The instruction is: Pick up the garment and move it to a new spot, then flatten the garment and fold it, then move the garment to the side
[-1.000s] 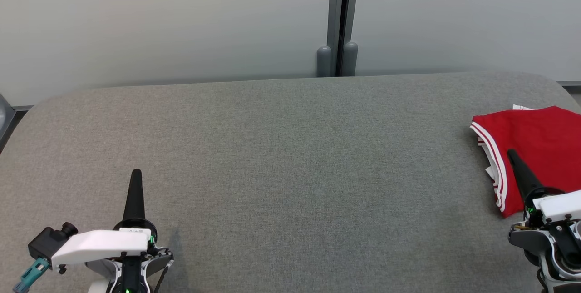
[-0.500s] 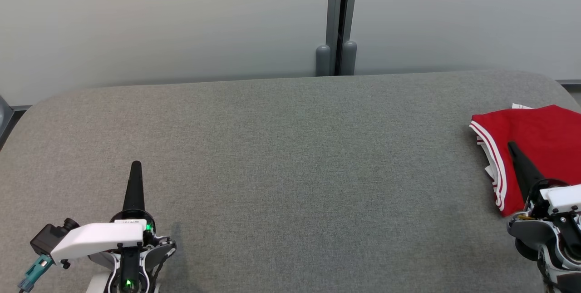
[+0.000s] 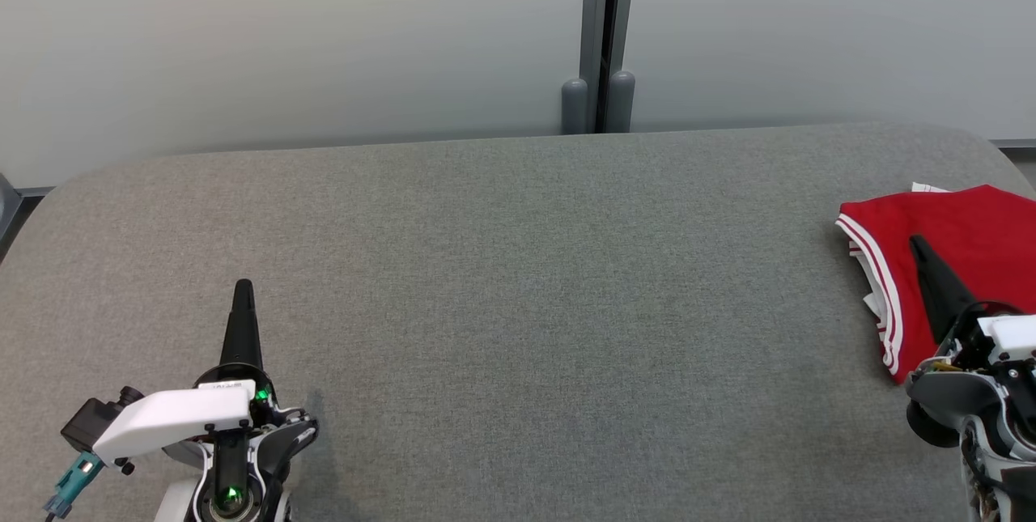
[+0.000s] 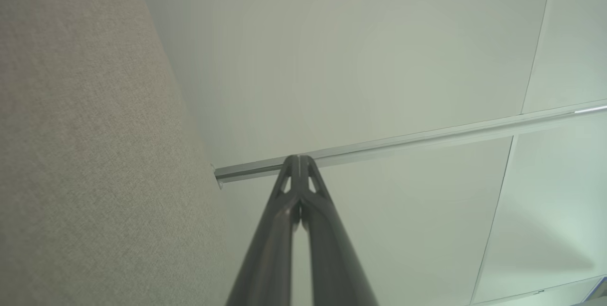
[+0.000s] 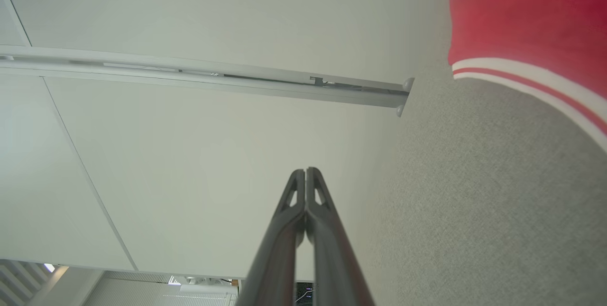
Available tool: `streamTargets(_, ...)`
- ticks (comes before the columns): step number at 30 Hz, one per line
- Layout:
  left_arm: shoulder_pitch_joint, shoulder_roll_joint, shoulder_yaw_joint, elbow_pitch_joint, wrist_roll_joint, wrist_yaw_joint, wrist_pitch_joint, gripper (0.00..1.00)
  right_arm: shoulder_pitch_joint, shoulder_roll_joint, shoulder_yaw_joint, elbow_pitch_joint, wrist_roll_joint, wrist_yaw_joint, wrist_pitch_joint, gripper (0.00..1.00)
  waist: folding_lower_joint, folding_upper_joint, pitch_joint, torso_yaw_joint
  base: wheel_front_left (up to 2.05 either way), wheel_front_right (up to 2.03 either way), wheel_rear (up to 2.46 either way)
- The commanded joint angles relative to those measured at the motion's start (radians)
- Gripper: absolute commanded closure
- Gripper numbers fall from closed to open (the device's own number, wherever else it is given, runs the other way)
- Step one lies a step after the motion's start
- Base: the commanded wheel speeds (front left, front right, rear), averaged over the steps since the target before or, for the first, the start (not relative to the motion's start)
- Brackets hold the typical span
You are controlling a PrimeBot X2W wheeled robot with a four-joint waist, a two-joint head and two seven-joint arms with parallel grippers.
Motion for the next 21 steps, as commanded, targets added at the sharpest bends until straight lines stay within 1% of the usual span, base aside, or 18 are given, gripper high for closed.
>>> streamTargets(1,-0.031,0.003,0.007,0.004,-0.021,-0.01,0.002,1.0,-0.022,-0.012,-0.005,0.011,0.027,0.002,0.011,1.0,0.0,-0.0001,0.0,0.0,0.0,0.0,0.0)
streamTargets(13,-0.05,-0.013,0.016,0.021,-0.089,-0.02,0.006,1.0,-0.059,-0.014,-0.013,0.052,0.103,0.002,0.026,1.0,0.0,-0.0001,0.003,-0.003,0.0,0.0,0.0)
streamTargets(21,-0.041,-0.012,0.015,0.019,-0.086,-0.019,0.006,1.0,-0.049,-0.014,-0.012,0.051,0.099,0.002,0.023,1.0,0.0,-0.0001,0.003,-0.003,0.0,0.0,0.0)
